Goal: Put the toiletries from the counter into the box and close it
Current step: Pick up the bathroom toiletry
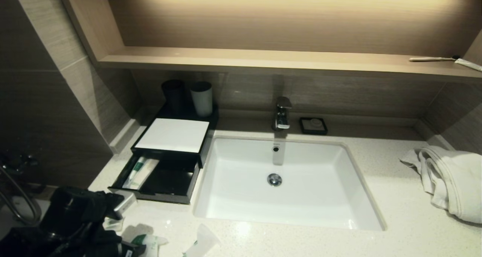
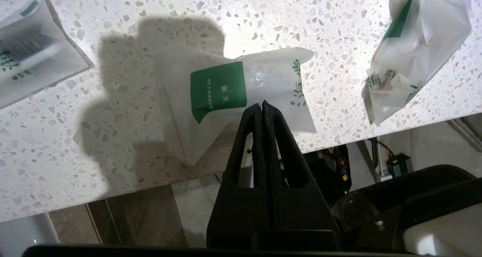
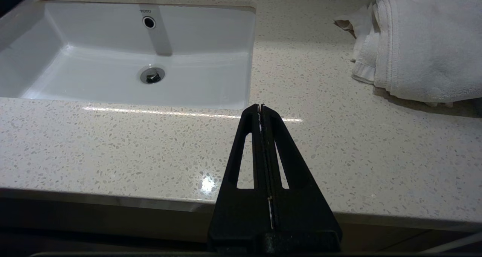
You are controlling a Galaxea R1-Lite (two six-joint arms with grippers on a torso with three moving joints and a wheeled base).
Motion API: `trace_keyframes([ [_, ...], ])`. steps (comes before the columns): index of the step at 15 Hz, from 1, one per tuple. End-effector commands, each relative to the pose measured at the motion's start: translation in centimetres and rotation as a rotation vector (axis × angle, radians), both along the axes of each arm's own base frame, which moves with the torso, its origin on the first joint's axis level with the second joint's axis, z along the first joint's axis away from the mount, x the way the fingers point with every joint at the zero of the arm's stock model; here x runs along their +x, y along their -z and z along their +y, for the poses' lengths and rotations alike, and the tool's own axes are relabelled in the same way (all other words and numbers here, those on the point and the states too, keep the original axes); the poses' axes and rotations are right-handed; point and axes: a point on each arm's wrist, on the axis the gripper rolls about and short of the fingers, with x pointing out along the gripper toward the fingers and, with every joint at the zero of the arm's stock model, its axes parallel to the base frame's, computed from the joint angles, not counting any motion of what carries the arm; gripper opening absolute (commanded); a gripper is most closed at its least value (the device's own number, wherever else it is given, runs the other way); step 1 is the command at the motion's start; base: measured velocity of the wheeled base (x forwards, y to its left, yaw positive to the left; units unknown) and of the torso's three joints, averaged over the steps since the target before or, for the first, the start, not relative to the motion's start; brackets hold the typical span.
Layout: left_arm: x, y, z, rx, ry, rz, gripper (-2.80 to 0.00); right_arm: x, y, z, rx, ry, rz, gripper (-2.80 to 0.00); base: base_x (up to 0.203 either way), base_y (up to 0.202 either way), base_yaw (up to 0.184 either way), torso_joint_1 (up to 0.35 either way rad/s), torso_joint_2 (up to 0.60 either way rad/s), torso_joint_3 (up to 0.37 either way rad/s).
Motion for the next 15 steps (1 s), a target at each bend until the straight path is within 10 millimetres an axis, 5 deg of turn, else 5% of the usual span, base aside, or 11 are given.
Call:
trace_keyframes([
  [1, -0.3, -0.1, 0.1, -0.003, -0.002, -0.008, -2.80, 0.0, 0.0, 0.0, 0.000, 0.000, 0.000, -2.80, 0.000, 0.000, 0.000, 0.000, 0.00, 0.000],
  [2, -0.3, -0.2, 0.1, -0.005, -0.001, -0.014, 0.00, 0.0, 0.0, 0.0, 0.000, 0.000, 0.000, -2.80, 0.000, 0.000, 0.000, 0.000, 0.00, 0.000],
  [15, 1.5, 0.8, -0.5, 0.011, 0.005, -0.019, 0.00, 0.0, 0.0, 0.0, 0.000, 0.001, 0.000, -2.80, 0.000, 0.000, 0.000, 0.000, 0.00, 0.000],
])
